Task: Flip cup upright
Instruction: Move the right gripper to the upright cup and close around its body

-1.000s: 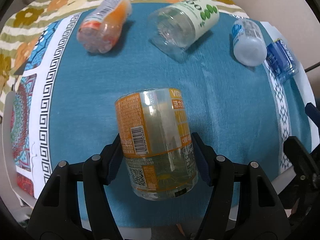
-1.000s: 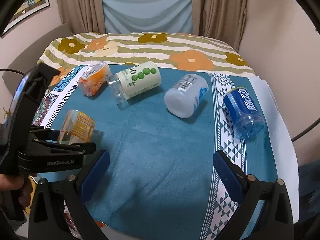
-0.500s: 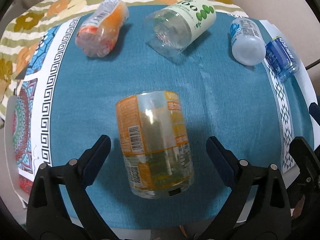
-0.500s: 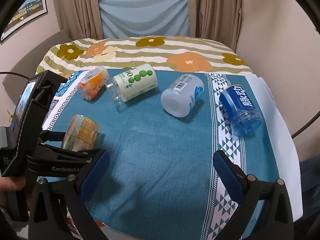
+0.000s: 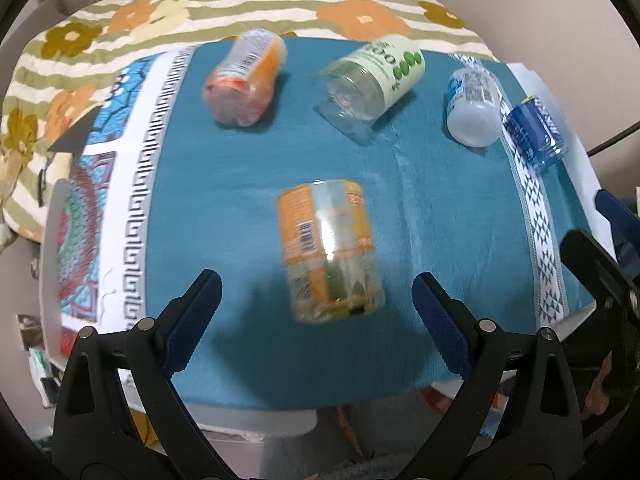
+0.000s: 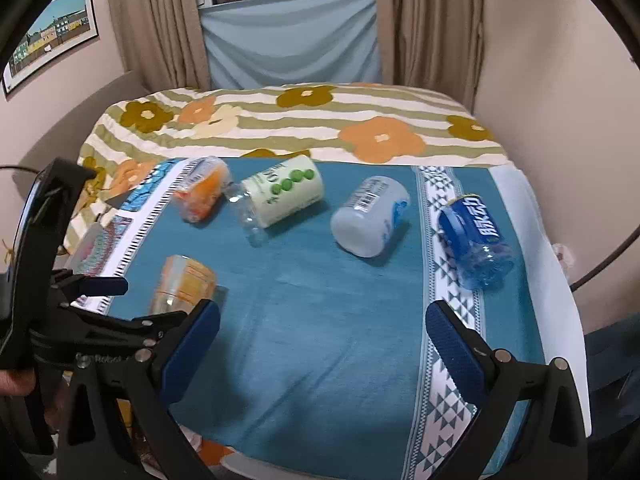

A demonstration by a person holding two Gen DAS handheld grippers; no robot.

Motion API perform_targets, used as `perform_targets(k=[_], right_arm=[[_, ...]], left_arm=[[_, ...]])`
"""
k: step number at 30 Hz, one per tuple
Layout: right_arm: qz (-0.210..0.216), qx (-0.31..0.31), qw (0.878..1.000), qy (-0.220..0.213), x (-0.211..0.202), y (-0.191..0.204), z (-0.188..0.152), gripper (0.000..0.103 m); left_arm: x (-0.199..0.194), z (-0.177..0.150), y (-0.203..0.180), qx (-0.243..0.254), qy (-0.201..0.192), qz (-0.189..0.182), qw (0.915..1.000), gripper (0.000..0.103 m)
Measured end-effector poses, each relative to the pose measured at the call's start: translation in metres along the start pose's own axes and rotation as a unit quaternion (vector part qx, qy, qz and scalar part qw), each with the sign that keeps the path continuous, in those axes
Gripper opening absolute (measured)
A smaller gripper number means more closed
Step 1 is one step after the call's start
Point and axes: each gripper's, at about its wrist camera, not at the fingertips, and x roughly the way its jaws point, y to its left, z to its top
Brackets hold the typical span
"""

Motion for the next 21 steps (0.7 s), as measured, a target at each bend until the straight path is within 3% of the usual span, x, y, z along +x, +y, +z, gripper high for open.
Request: perform_targets(k=[4, 11, 16, 21], right_arm=[[0.044, 0.013, 0.998, 0.050, 0.006, 0.005, 0.019, 0.103], [0.074, -0.022, 0.987, 0.142, 0.035, 0.041, 0.045, 0.103], [0.131, 0.006, 0.964, 0.231, 0.078, 0.062, 0.056, 0.103], [0.154, 0.051, 0.937, 0.311, 0.128, 0.075, 0.055, 0.103]], left_arm=[[-0.018, -0.008, 0.020, -0.015, -0.011, 0.004, 0.9998, 0.101], [-0.027, -0.021, 0.059, -0.043, -0.008, 0.012, 0.9989, 0.101], [-0.021, -0.033, 0.083, -0.057, -0.002, 0.009, 0.9983, 0.101], [-0.009, -0.042, 0.105, -0.064, 0.012, -0.002, 0.9979, 0.101]])
